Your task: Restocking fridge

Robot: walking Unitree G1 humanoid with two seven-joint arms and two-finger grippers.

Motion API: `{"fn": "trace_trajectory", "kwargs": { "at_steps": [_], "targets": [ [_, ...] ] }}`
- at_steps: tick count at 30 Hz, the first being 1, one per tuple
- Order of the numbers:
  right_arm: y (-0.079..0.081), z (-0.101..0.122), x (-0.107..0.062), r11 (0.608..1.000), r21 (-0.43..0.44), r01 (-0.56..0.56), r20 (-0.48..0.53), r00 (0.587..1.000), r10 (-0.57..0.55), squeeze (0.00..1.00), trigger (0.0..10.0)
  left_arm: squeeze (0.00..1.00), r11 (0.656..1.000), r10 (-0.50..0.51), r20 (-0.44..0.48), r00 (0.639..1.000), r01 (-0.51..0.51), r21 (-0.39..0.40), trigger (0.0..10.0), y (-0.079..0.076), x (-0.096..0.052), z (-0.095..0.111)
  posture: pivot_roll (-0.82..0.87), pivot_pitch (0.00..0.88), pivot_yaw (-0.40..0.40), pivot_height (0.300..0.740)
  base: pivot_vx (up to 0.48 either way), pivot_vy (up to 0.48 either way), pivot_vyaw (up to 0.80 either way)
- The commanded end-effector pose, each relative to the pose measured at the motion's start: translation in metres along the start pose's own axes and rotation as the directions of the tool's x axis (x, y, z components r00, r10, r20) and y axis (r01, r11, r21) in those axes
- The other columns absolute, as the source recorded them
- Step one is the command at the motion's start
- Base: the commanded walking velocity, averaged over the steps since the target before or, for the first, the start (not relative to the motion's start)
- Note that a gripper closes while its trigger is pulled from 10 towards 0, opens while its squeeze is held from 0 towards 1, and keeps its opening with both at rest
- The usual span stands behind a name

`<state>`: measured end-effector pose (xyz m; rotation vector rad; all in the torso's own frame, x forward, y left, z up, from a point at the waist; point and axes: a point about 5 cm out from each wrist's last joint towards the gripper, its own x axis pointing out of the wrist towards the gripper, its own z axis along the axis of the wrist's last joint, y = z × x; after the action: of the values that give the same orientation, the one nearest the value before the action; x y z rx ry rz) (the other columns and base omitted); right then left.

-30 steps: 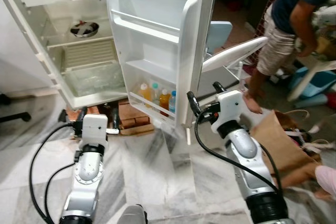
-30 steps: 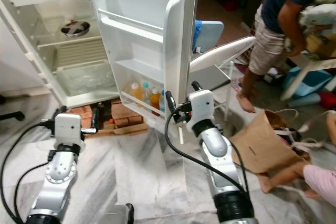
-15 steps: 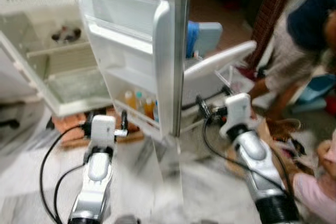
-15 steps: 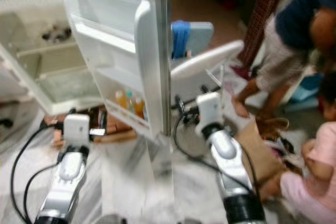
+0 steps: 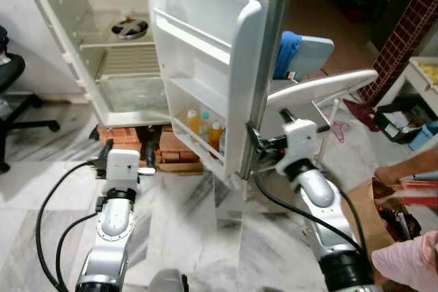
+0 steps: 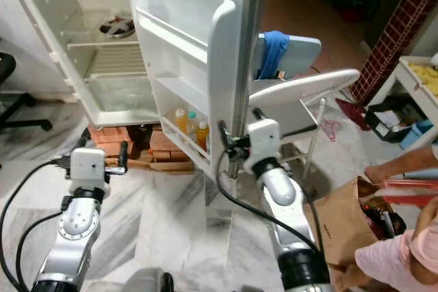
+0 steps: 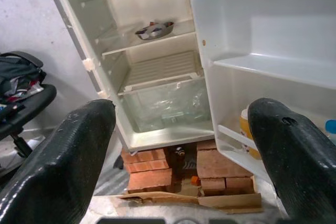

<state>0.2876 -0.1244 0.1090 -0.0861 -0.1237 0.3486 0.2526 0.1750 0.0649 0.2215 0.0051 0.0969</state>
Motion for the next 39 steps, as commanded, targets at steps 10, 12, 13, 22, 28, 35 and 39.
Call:
{"fn": "trace_trajectory", "kwargs": {
  "at_steps": [10, 12, 13, 22, 28, 35, 39],
  "targets": [
    [-0.0040, 0.0044, -0.0008, 1.000, -0.029, 0.007, 0.027, 1.000, -0.006, 0.00, 10.0, 0.00, 1.000, -0.010, 0.006, 1.000, 0.010, 0.010, 10.0, -0.0008, 0.0011, 0.0015, 0.05, 0.041, 0.013, 0.740, 0.273, 0.000, 0.55],
    [-0.0040, 0.0040, -0.0008, 1.000, -0.029, 0.007, 0.025, 1.000, -0.006, 0.00, 10.0, 0.00, 1.000, -0.010, 0.006, 1.000, 0.010, 0.010, 10.0, -0.0009, 0.0011, 0.0017, 0.05, 0.040, 0.012, 0.740, 0.324, 0.000, 0.67],
    [-0.0041, 0.0036, -0.0009, 1.000, -0.026, 0.006, 0.023, 1.000, -0.006, 0.00, 10.0, 0.00, 1.000, -0.010, 0.005, 1.000, 0.010, 0.008, 10.0, -0.0010, 0.0010, 0.0018, 0.05, 0.042, 0.013, 0.740, 0.326, 0.000, 0.56],
    [-0.0050, 0.0027, -0.0007, 1.000, -0.019, 0.011, 0.021, 1.000, -0.010, 0.00, 10.0, 0.00, 1.000, 0.003, -0.005, 1.000, -0.003, -0.012, 10.0, -0.0001, 0.0012, 0.0024, 0.05, 0.044, 0.010, 0.740, 0.325, 0.000, 0.23],
    [-0.0072, 0.0033, -0.0005, 0.999, -0.028, 0.029, 0.024, 0.999, -0.029, 0.00, 10.0, 0.00, 1.000, -0.001, -0.005, 1.000, 0.000, -0.024, 10.0, -0.0012, 0.0012, 0.0026, 0.05, 0.044, 0.009, 0.740, 0.314, 0.000, 0.00],
    [-0.0078, 0.0026, -0.0013, 0.999, -0.030, 0.028, 0.023, 0.999, -0.028, 0.00, 10.0, 0.00, 1.000, -0.009, -0.005, 1.000, 0.009, -0.030, 10.0, -0.0029, 0.0005, 0.0026, 0.05, 0.047, 0.008, 0.740, 0.041, 0.000, 0.00],
    [-0.0011, -0.0044, -0.0059, 0.998, 0.023, -0.050, -0.019, 0.999, 0.051, 0.00, 10.0, 0.00, 1.000, -0.009, -0.010, 1.000, 0.009, -0.027, 10.0, -0.0029, 0.0002, 0.0017, 0.06, 0.046, 0.005, 0.740, 0.000, 0.000, 0.00]
  ]
}}
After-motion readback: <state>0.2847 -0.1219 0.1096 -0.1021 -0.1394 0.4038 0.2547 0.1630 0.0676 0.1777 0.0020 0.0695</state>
